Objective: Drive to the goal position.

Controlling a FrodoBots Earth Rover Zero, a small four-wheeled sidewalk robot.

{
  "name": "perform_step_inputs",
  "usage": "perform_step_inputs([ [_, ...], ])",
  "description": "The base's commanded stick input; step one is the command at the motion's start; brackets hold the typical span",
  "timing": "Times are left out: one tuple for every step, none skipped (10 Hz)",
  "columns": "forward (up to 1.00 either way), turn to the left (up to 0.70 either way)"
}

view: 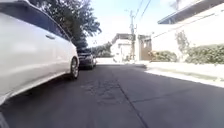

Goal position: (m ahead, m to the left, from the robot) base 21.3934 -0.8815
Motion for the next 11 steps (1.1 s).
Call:
perform_step_inputs([
  [0.7, 0.0],
  [0.7, 0.0],
  [0.7, 0.0],
  [0.7, 0.0],
  [0.7, 0.0],
  [0.7, 0.0],
  [0.7, 0.0],
  [0.7, 0.0],
  [0.7, 0.0],
  [0.7, 0.0],
  [0.7, 0.0],
])
